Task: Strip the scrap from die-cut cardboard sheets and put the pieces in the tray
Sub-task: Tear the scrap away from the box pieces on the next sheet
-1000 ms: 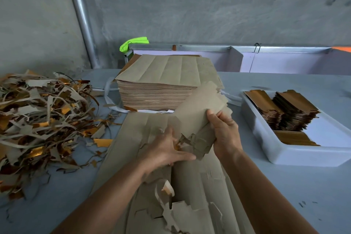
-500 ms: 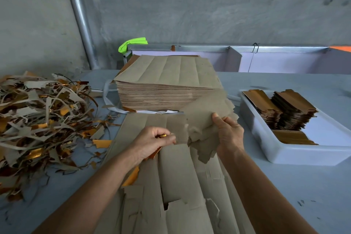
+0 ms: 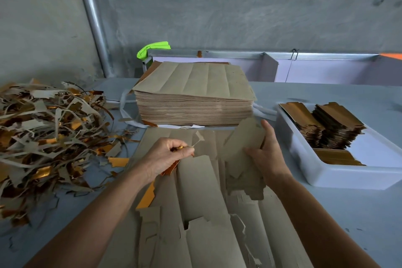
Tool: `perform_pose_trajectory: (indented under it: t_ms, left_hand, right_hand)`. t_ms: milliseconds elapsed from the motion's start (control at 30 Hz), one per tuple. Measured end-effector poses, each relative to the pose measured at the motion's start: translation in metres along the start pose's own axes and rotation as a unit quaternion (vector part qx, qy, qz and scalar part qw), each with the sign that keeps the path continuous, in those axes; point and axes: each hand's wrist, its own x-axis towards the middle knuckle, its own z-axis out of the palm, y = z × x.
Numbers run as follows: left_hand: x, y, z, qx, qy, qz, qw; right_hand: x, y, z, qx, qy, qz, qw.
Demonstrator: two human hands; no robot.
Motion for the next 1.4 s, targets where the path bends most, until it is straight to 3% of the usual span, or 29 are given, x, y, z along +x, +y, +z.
perform_pose_trajectory:
  t_ms: [100,200,267,433,600,667,833,1000,1167,1233,1333,1400]
  left_hand:
    - [0.001,0.000,0.002,-0.006,-0.005,0.004,1.000]
    - [0.003,-0.001,0.003,-0.011,-0.003,0.003,1.000]
    - [0.004,-0.002,0.005,-0.010,-0.002,0.003,1.000]
    - [0.003,-0.001,0.007,-0.012,-0.004,-0.001,1.000]
    - [0.004,-0.001,0.006,-0.010,-0.003,0.006,1.000]
    - [0.005,-0.002,0.005,-0.019,-0.005,0.005,1.000]
    - [0.007,0.002,0.008,-0.036,0.017,0.026,0.999]
    - [0.013,0.009,0.014,-0.071,0.057,0.066,0.994]
    - [0.013,0.007,0.011,-0.042,0.078,0.076,0.993]
    - [0.013,0.005,0.010,-0.031,0.081,0.067,0.994]
    - [0.013,0.001,0.007,-0.025,0.119,0.061,0.991]
    - [0.013,-0.003,-0.001,-0.006,0.168,0.049,0.984]
  right_hand:
    - [-0.006,-0.005,-0.003,-0.132,-0.073,-0.097,0.984]
    - [-0.009,-0.011,0.001,-0.351,-0.123,-0.187,0.909]
    - [-0.010,-0.008,0.009,-0.446,-0.153,-0.195,0.860]
    - [-0.010,0.004,0.022,-0.432,-0.131,-0.125,0.884]
    - [-0.013,-0.003,0.020,-0.450,-0.160,-0.215,0.852]
    - [-0.012,-0.009,0.016,-0.428,-0.146,-0.217,0.865]
    - [-0.018,-0.017,0.015,-0.340,-0.176,-0.081,0.920]
    - [-0.027,-0.020,0.028,-0.144,-0.177,0.035,0.973]
    - [-0.033,-0.022,0.029,-0.003,-0.210,0.088,0.974]
    - [-0.033,-0.019,0.031,-0.043,-0.232,0.061,0.970]
    - [-0.029,-0.005,0.037,-0.104,-0.143,0.042,0.983]
    - [-0.025,0.002,0.034,-0.052,-0.041,0.061,0.996]
